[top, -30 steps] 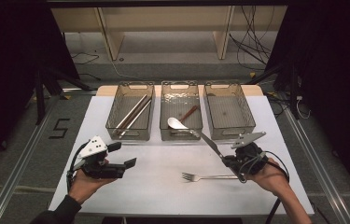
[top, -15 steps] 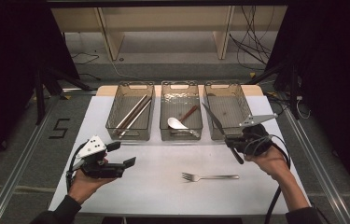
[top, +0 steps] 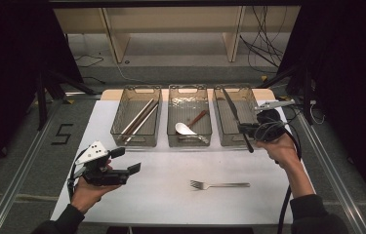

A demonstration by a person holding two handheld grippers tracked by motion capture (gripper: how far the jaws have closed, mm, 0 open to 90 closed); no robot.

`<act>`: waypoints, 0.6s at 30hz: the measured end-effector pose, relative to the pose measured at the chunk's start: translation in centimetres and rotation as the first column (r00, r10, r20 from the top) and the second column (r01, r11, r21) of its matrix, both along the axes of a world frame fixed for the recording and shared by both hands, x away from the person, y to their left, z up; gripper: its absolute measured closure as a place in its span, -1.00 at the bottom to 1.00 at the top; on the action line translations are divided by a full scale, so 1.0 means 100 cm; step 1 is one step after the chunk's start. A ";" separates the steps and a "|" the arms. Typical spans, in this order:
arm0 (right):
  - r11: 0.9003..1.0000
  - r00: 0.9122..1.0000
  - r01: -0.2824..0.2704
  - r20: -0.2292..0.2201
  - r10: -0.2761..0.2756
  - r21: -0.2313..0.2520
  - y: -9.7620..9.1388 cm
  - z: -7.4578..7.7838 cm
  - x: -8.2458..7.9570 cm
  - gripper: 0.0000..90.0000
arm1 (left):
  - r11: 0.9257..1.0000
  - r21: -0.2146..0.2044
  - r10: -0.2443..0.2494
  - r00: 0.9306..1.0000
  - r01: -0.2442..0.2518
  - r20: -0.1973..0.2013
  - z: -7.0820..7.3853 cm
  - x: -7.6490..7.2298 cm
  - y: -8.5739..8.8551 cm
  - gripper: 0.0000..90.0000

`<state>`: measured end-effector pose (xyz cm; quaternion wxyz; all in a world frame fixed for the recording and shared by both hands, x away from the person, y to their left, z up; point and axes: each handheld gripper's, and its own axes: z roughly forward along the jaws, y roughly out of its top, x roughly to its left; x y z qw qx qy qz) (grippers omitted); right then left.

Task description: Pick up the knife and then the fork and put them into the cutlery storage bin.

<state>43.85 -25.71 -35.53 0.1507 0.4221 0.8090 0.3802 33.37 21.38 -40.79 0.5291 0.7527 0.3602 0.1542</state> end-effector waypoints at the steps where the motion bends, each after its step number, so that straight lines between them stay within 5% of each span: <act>1: 1.000 1.000 0.006 0.000 -0.006 0.004 0.000 0.001 0.002 0.79 | 1.000 0.004 0.000 1.000 0.000 0.002 0.000 0.000 0.000 -0.65; 18: 0.996 0.996 0.084 0.009 -0.085 0.040 0.007 0.015 0.040 0.79 | 1.000 0.005 0.003 1.000 -0.003 0.006 0.001 -0.001 0.000 -0.65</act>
